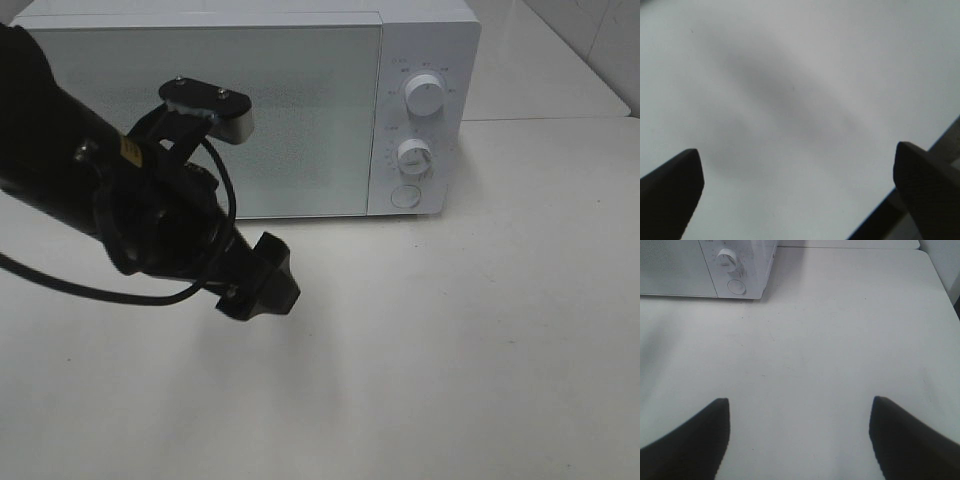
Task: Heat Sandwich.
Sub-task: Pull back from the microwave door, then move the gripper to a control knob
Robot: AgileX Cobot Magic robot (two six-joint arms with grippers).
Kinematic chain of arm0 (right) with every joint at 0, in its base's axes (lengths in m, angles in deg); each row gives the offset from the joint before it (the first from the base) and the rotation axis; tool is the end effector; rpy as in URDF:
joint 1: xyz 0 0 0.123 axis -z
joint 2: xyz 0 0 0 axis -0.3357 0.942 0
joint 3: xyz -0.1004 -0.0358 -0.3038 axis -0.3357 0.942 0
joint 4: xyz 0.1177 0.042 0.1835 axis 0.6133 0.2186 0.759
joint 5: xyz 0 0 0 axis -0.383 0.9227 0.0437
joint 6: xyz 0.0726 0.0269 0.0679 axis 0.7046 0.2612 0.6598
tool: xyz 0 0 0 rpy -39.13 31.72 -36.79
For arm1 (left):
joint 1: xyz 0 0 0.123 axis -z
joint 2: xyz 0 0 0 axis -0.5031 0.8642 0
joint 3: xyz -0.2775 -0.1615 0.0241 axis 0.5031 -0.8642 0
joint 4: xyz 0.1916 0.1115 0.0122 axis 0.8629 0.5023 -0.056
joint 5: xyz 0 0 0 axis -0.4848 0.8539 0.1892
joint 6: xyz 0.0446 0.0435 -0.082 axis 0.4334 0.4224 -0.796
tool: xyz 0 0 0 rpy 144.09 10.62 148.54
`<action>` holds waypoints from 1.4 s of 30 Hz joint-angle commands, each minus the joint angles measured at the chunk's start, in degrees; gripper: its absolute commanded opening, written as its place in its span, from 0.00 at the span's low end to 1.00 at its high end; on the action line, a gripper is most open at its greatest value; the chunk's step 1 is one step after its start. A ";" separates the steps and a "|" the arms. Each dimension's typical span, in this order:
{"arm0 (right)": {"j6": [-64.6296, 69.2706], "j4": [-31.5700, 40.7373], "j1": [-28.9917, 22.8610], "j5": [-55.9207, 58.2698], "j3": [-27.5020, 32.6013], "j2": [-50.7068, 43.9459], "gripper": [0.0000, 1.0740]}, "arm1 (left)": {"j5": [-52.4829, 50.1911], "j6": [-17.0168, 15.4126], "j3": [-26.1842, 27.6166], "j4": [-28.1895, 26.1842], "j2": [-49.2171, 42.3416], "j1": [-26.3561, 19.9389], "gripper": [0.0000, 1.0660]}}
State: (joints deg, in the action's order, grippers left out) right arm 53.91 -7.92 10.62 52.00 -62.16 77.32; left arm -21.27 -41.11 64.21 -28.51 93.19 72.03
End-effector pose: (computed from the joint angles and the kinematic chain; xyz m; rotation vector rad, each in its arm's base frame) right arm -0.0570 -0.0154 0.2599 -0.0677 2.0202 0.0698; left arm 0.2071 -0.2059 0.2567 0.9548 2.5121 -0.4522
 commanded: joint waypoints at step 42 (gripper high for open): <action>0.11 0.11 0.34 -0.69 0.06 -1.49 0.70 | 35.35 -10.08 -2.06 12.95 -29.91 -44.58 0.92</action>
State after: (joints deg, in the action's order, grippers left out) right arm 53.91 -7.98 10.62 52.00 -62.16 77.32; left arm 13.28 -51.20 63.17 -15.45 65.34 27.74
